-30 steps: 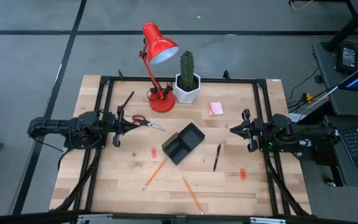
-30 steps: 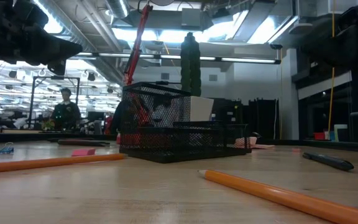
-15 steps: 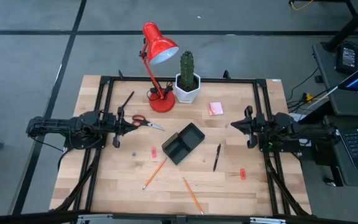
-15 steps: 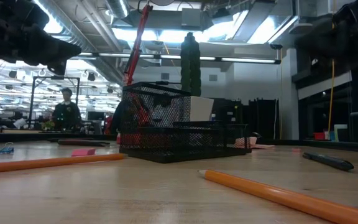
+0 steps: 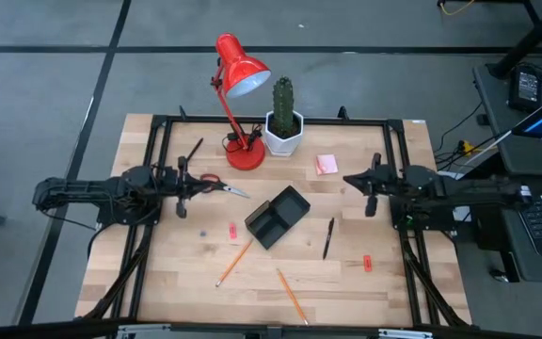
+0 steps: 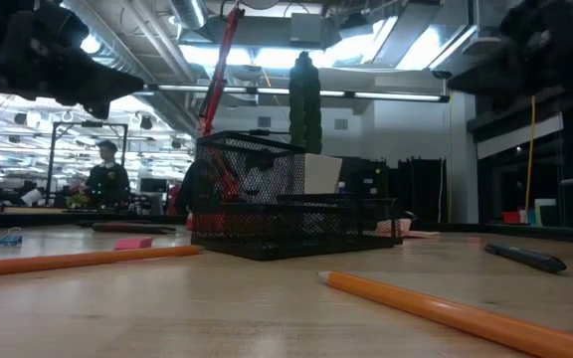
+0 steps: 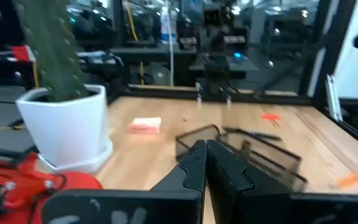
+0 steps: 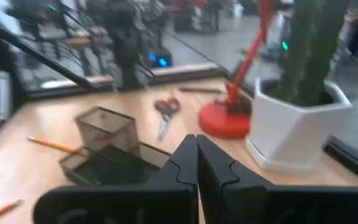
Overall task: Pick and place office supplies into organizer
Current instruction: Put the pink sticky notes into the black desk organizer
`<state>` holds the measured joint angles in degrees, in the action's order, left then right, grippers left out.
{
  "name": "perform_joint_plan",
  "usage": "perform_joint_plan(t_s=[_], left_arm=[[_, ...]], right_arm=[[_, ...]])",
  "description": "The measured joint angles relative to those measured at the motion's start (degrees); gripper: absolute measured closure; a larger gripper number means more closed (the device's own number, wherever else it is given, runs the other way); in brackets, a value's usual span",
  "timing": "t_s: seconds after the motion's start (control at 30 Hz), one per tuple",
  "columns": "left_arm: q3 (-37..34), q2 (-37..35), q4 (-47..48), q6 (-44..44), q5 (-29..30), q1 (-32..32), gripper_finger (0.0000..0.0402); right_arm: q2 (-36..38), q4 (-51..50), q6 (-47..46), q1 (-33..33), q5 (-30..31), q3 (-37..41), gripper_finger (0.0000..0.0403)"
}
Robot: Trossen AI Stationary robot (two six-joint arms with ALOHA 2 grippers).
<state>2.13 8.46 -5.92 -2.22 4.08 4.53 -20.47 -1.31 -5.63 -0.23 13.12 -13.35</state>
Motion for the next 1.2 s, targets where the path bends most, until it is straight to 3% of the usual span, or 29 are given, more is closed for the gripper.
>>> perform_joint_plan(t_s=[0.23,0.37,0.6,0.7,0.93,1.2], left_arm=[[0.4,6.2,-4.6,-3.2,-1.6,5.5,0.0396],[4.3,12.0,-5.1,-4.7,-4.3,8.3,0.0396],[11.1,21.8,-4.7,-1.7,-10.8,10.8,0.0396],[12.2,24.5,-4.6,-1.1,-11.8,11.5,0.0396],[12.4,26.8,-2.0,2.3,-12.0,11.9,0.0396],[12.4,26.7,-1.1,4.9,-11.9,11.8,0.0396]], right_arm=[[-12.0,-0.5,-6.2,0.0,2.9,-5.1,0.0402],[-17.8,-1.3,-6.1,0.0,2.9,-9.6,0.0402],[-23.0,-0.7,2.1,0.0,2.9,-13.9,0.0392],[-24.0,0.7,-0.7,-0.3,2.9,-14.0,0.0395],[-26.8,-8.4,-14.9,-4.3,2.7,-14.0,0.0394],[-32.2,-9.8,-14.7,-11.5,0.0,-14.0,0.0389]])
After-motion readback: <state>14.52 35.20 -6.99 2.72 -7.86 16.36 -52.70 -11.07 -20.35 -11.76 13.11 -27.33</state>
